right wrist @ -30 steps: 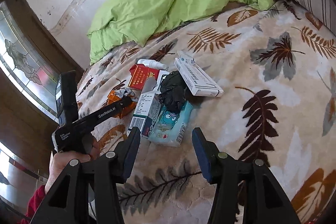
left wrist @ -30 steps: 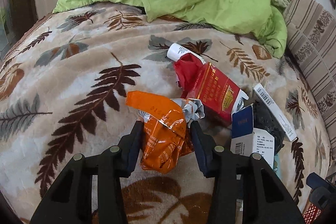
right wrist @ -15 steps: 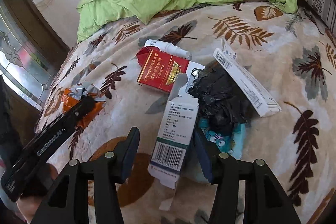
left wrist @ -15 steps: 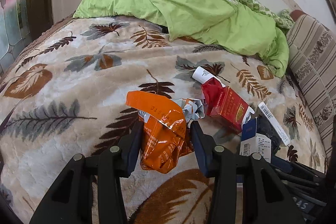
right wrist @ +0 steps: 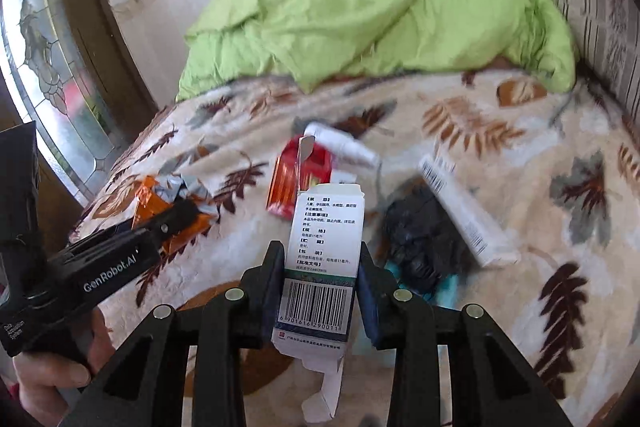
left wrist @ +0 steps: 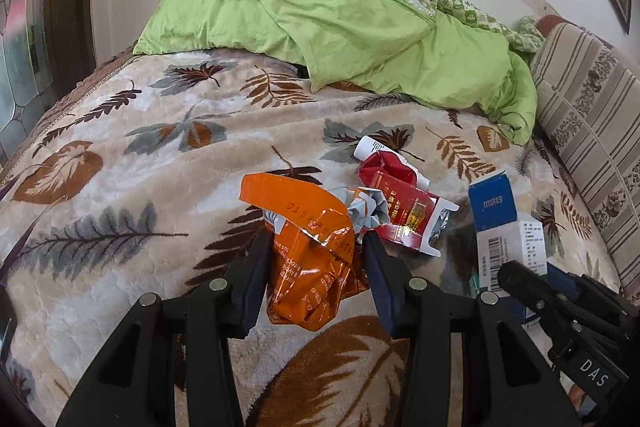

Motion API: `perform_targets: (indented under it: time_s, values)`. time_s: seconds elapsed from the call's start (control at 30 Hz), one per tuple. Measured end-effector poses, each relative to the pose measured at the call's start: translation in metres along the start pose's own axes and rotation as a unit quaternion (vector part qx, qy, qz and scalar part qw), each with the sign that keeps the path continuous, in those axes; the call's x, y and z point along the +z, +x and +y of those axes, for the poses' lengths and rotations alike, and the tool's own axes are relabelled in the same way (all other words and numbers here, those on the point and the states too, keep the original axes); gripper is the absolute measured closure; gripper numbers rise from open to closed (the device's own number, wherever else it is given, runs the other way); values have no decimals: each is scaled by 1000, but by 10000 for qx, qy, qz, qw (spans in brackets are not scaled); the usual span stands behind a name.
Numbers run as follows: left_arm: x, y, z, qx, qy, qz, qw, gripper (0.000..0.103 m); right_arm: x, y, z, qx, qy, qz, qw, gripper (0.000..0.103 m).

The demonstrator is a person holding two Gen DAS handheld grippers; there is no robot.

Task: Collect trash
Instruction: 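Grasp the orange wrapper with the left gripper while the right grasps the white box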

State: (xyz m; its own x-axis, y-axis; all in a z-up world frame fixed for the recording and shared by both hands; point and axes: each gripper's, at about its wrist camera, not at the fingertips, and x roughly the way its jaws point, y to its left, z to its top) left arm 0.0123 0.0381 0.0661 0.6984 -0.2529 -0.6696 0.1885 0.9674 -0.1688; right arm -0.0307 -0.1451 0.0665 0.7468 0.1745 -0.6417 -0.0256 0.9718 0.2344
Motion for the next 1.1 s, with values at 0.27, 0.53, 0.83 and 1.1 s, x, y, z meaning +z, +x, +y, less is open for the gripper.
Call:
perform_targets:
  time_s: [0.27,0.53,0.83,1.1]
  values:
    - [-8,-2,-21,16,245,-49,9997,58,6,-4,-4,-10,-1,-6,10000,67]
    - [-10,0,-24,56,309,-17,9995,58,5,-10,-10,-200,-28,-300,9993,67]
    - [-10,0,-23,71,310,-27,9995,58,4,-3,-11,-458,-64,-234,9987,67]
    - [-10,0,-23,92,327,-37,9994,58,6,-5,-7,-783,-329,-241,9961,67]
